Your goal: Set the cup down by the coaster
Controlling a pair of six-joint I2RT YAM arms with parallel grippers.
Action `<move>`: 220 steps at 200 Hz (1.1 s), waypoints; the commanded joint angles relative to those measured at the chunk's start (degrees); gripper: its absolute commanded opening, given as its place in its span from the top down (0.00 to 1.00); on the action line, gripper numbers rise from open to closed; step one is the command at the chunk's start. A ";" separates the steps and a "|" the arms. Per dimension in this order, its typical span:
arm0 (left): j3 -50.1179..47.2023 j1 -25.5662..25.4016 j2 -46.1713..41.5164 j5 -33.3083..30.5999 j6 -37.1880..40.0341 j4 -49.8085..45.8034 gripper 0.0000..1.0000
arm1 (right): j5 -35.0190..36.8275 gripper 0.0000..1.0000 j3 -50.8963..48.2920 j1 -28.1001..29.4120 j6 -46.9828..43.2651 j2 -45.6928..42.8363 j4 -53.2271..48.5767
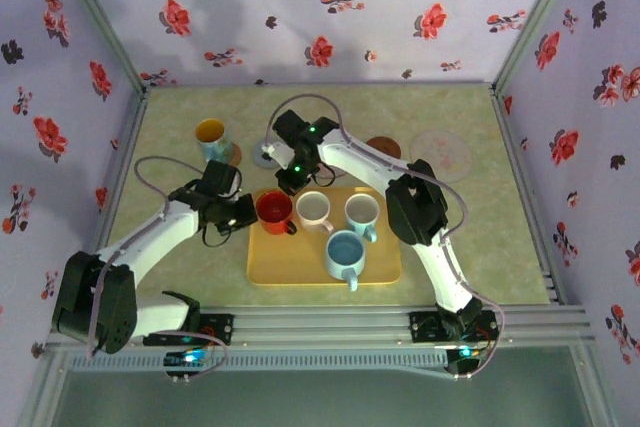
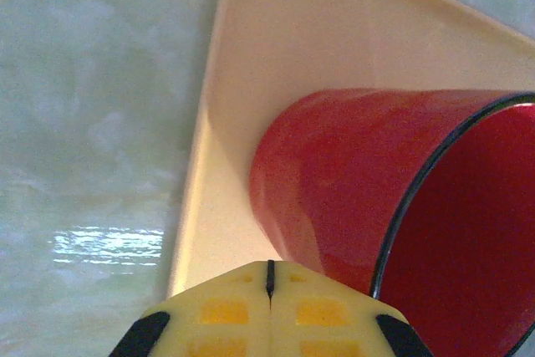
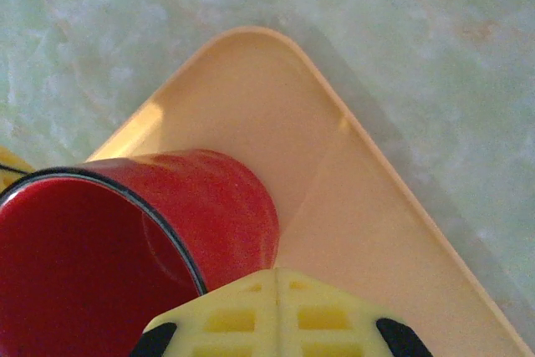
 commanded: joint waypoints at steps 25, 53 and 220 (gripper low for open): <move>2.45 2.00 0.43 0.67 3.52 -0.89 1.00 | -2.69 1.00 2.11 1.28 0.36 1.10 -1.33; 2.87 2.93 0.83 0.63 4.66 -1.37 1.00 | -3.05 1.00 2.28 1.42 0.27 1.01 -1.59; 9.36 4.00 9.17 0.66 10.77 -2.51 1.00 | 0.88 1.00 -2.32 1.86 -0.17 -3.53 1.45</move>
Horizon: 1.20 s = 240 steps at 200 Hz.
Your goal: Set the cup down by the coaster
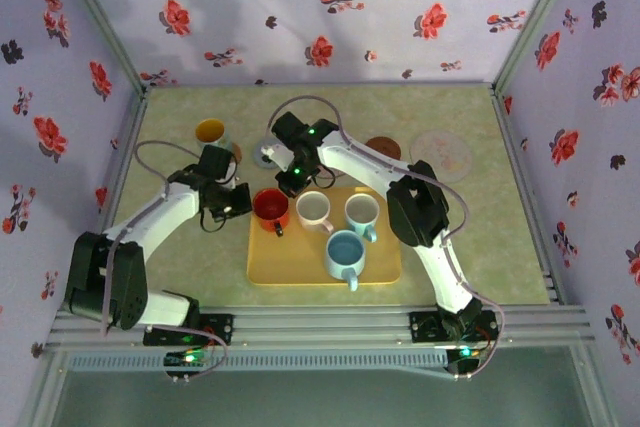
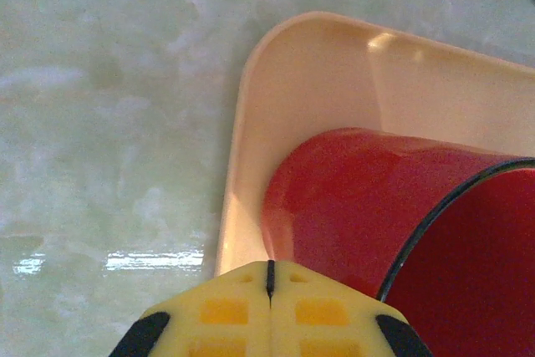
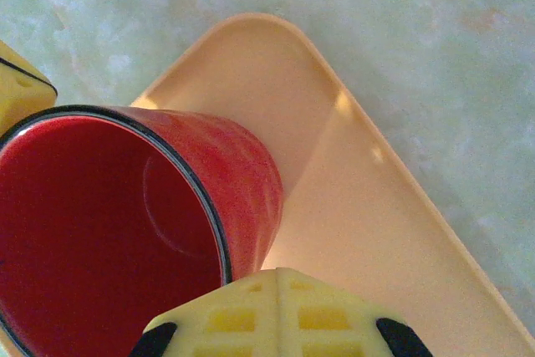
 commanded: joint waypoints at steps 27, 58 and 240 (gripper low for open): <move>2.64 0.12 2.11 0.63 2.65 0.34 1.00 | 1.09 1.00 -2.06 1.19 0.27 -3.18 2.37; 2.69 0.37 1.26 -0.07 3.20 -0.84 1.00 | 3.30 1.00 -2.40 0.63 1.50 -3.97 3.25; -7.01 -1.82 -5.77 7.26 -0.06 1.05 1.00 | -4.54 1.00 8.40 -2.41 6.16 4.05 3.16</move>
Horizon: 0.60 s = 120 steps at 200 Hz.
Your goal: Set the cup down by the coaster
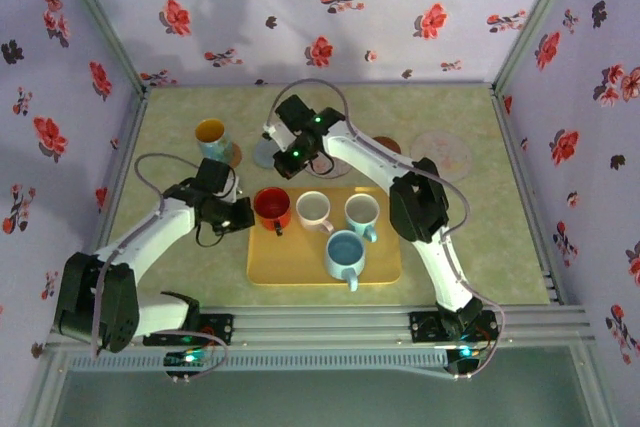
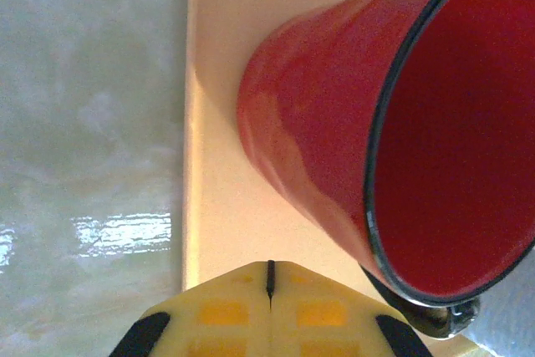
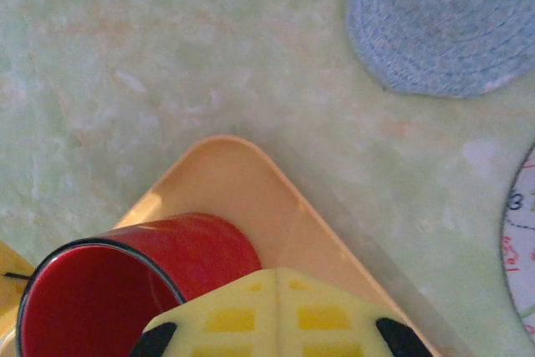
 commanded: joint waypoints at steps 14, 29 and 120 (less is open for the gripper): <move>0.32 -0.32 2.07 1.38 -0.86 2.36 1.00 | -2.76 1.00 2.19 0.78 0.88 1.34 -1.74; 1.08 -0.35 3.21 1.20 -0.26 2.82 1.00 | -3.55 1.00 2.01 0.98 0.04 1.33 -2.43; 8.24 0.37 8.95 -2.25 4.52 -1.60 1.00 | -4.95 1.00 -1.33 1.67 -2.94 -0.15 -5.68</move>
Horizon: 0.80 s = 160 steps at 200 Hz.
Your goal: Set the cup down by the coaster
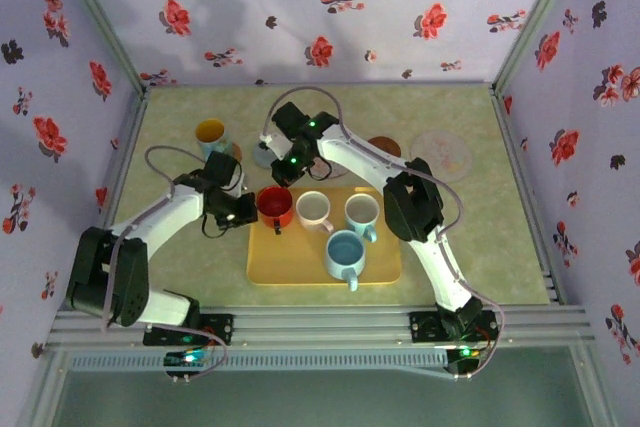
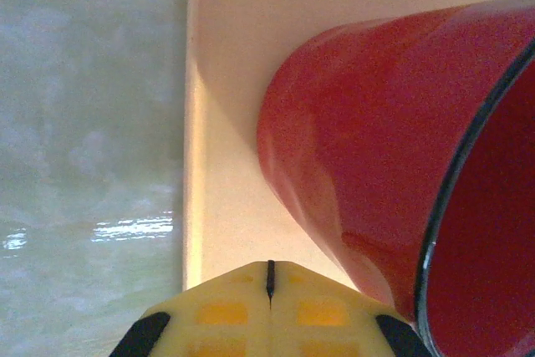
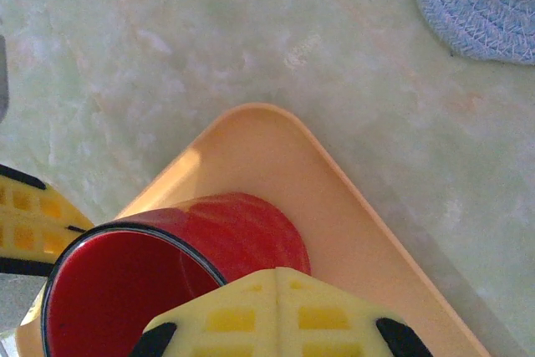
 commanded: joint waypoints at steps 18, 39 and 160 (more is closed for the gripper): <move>4.04 0.78 1.44 -1.92 3.51 -1.64 1.00 | -2.08 1.00 -2.17 0.57 -1.38 -2.04 -3.49; 4.97 1.14 2.27 -2.11 4.17 -2.01 1.00 | -2.04 1.00 -2.71 0.57 -1.48 -2.62 -3.69; 10.76 1.74 -0.81 -4.34 9.07 -9.85 1.00 | 2.94 0.99 -8.43 -0.36 1.19 -9.62 2.51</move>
